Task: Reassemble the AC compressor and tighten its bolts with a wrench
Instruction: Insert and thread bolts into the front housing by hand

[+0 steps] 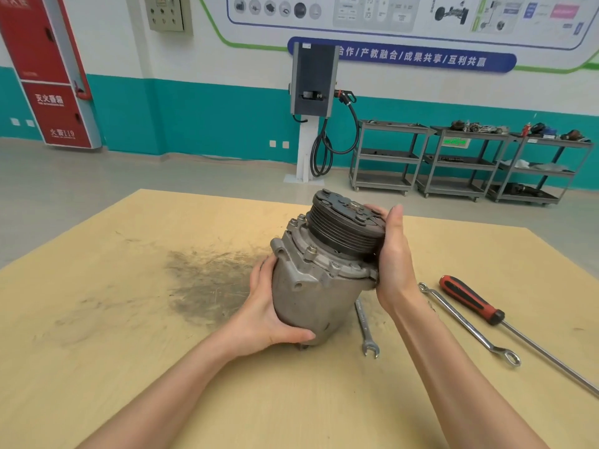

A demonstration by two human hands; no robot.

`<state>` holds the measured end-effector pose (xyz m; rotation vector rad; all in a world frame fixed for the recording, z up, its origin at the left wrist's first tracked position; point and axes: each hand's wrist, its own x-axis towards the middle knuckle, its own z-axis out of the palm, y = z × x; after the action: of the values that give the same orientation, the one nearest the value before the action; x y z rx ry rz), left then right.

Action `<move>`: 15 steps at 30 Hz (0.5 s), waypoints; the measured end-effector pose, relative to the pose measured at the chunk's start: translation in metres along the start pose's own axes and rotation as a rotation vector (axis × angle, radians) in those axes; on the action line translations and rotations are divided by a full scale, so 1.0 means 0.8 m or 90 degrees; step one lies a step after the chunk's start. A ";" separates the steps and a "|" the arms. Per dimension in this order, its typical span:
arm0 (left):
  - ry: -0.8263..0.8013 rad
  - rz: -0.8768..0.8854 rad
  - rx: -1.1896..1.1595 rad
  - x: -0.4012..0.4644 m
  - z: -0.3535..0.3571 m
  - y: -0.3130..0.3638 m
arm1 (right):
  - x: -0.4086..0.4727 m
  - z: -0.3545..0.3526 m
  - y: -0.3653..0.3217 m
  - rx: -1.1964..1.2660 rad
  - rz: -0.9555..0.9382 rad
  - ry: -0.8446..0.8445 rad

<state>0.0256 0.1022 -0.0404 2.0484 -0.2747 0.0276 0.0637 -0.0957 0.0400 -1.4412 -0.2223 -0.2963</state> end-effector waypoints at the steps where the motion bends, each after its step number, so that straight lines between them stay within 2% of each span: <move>1: -0.032 -0.002 0.013 0.008 -0.007 -0.001 | -0.002 -0.004 0.000 -0.023 -0.011 0.012; 3: -0.096 -0.010 0.041 0.025 -0.023 -0.004 | -0.008 -0.015 0.000 -0.072 -0.025 0.013; 5: -0.144 -0.012 0.058 0.036 -0.035 -0.003 | -0.011 -0.031 0.001 -0.088 -0.015 -0.030; 8: -0.146 -0.005 0.068 0.037 -0.039 -0.003 | -0.015 -0.064 0.004 -0.114 -0.022 -0.045; 10: -0.115 0.012 0.075 0.031 -0.036 -0.007 | -0.017 -0.092 0.011 -0.246 -0.064 0.039; 12: -0.076 0.036 0.075 0.020 -0.029 -0.007 | -0.017 -0.123 0.024 -0.447 -0.091 0.095; 15: -0.004 0.056 0.050 0.005 -0.010 -0.003 | -0.018 -0.154 0.042 -0.692 -0.015 0.011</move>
<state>0.0310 0.1096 -0.0377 2.1132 -0.3727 0.0877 0.0579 -0.2138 -0.0108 -2.5072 -0.0487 -0.4843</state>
